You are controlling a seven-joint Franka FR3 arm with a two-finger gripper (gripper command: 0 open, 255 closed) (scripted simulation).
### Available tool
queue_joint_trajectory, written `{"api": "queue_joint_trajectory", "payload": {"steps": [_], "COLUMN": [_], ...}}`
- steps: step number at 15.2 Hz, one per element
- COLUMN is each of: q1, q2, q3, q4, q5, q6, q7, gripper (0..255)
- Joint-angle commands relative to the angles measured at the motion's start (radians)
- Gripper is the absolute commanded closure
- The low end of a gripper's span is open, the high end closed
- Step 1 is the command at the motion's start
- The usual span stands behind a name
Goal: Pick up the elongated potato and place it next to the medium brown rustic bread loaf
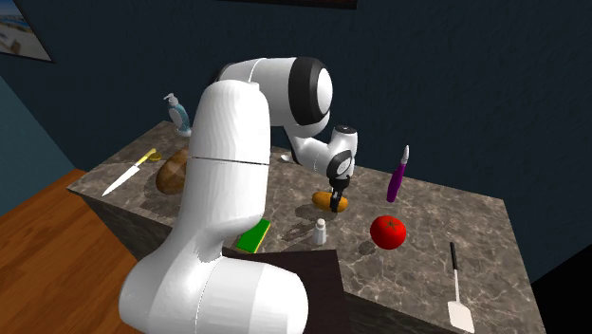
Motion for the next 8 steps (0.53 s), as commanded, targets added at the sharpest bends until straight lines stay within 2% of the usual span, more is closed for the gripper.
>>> {"api": "queue_joint_trajectory", "payload": {"steps": [1, 8], "q1": [0.001, 0.032], "q2": [0.000, -0.087], "q3": [0.000, -0.039], "q4": [-0.001, -0.037], "q5": [0.000, -0.032], "q6": [-0.001, -0.055], "q7": [0.000, 0.018], "gripper": [255, 255]}}
